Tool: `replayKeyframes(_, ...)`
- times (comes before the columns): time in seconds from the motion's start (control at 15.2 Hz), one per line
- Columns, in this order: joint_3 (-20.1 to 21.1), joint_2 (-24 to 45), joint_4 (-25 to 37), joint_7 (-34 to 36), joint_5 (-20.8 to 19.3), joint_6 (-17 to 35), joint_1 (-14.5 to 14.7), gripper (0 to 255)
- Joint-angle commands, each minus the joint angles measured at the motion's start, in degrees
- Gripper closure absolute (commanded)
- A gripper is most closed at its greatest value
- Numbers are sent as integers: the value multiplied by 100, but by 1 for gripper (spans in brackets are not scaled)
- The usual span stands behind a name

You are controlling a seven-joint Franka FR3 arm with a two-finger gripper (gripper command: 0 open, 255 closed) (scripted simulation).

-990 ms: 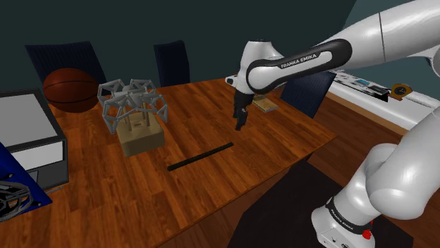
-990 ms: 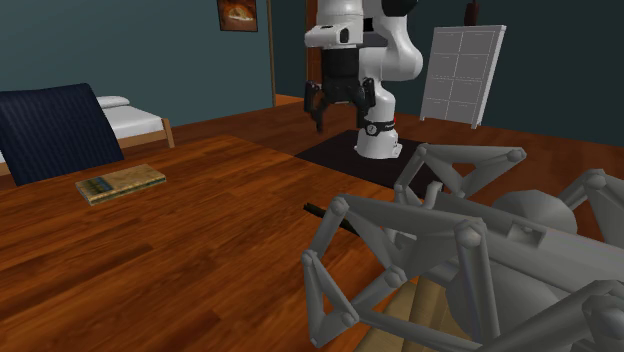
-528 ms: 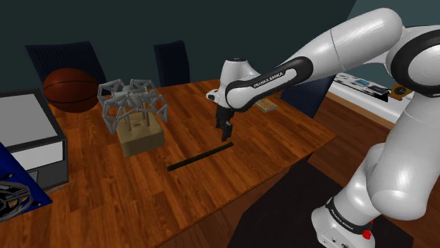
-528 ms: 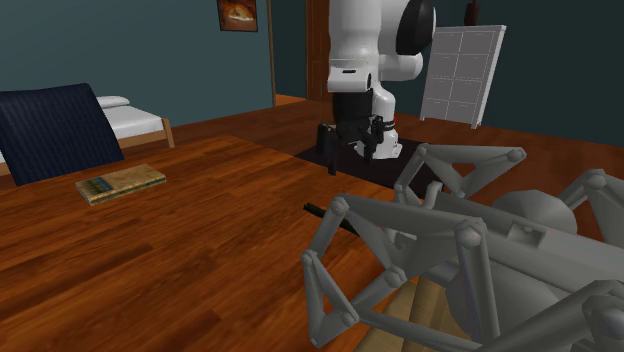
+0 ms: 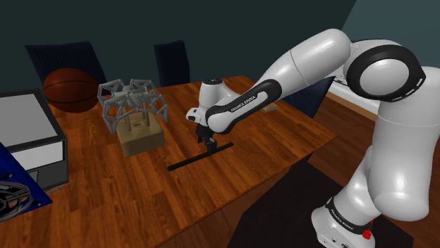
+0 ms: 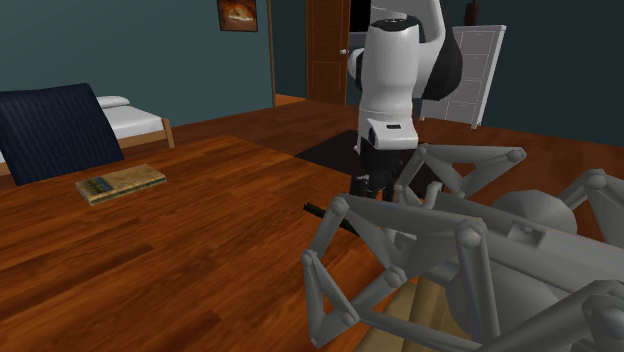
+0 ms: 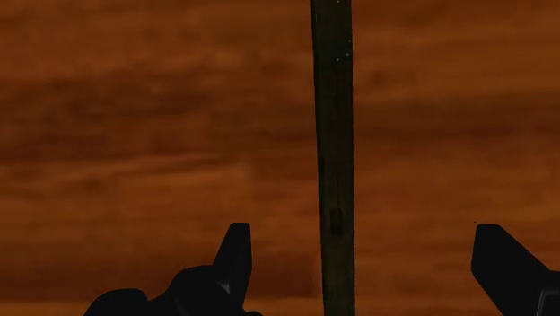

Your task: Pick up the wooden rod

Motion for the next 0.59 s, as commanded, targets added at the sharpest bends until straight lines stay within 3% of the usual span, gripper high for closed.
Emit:
replayKeyframes(0.0,35,316,210,-132,-82,107,40,0)
replayKeyframes(0.53,4,777,245,-108,-124,532,63,0)
